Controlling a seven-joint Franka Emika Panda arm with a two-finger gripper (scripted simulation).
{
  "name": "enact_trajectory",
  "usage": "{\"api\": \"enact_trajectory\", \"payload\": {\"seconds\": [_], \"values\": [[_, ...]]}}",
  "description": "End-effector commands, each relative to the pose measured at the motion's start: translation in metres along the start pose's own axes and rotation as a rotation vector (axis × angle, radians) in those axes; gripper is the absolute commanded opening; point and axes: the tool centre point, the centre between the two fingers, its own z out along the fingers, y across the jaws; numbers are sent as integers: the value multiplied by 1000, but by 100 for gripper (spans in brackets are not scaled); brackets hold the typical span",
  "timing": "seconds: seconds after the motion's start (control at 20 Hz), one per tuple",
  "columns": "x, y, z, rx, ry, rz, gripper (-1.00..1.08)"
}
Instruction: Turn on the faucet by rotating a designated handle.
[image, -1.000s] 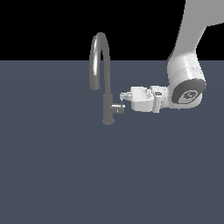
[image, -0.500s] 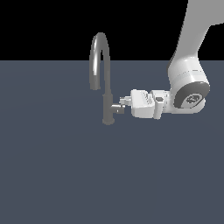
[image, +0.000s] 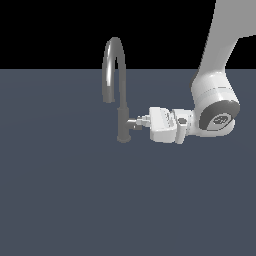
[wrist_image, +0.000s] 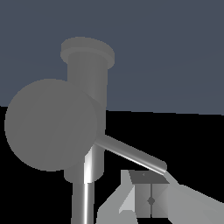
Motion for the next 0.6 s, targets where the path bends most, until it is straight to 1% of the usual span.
{"api": "enact_trajectory", "payload": {"seconds": [0.0, 0.35, 0.4, 0.45, 0.55], "values": [[12, 3, 0, 0, 1, 9, -100], [57, 15, 0, 1, 3, 38, -100], [57, 15, 0, 1, 3, 38, -100], [31, 2, 0, -2, -3, -5, -100], [40, 1, 0, -1, -2, 3, -100]]}}
